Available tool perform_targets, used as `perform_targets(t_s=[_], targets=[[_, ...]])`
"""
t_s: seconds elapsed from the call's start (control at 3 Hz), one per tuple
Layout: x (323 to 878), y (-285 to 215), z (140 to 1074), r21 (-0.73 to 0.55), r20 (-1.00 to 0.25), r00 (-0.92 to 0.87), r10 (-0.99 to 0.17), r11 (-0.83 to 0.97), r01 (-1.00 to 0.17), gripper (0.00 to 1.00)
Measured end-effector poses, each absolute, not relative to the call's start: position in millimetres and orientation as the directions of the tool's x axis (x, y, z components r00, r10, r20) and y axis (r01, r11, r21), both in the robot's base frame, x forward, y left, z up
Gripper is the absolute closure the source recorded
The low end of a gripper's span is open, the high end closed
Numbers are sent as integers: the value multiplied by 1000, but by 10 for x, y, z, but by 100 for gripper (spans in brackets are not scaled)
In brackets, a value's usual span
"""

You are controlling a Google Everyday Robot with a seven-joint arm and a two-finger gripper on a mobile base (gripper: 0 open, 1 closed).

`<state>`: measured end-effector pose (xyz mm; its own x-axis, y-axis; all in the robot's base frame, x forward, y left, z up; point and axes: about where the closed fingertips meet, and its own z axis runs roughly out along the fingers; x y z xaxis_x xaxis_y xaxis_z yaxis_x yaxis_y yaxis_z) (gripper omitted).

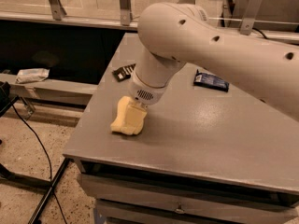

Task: Pick sponge

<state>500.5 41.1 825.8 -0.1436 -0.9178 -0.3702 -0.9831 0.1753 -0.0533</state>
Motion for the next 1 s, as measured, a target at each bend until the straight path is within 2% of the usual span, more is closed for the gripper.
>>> perform_targets(t_s=[0.33,0.67,1.0], targets=[[5025,227,8678,-117,-432,-119,-894,186,-975,94],[5086,-44,9534,-226,-519,-27,-854,168,-959,100],[5102,5,9569,-239,-521,-23,-853,172,-956,100]])
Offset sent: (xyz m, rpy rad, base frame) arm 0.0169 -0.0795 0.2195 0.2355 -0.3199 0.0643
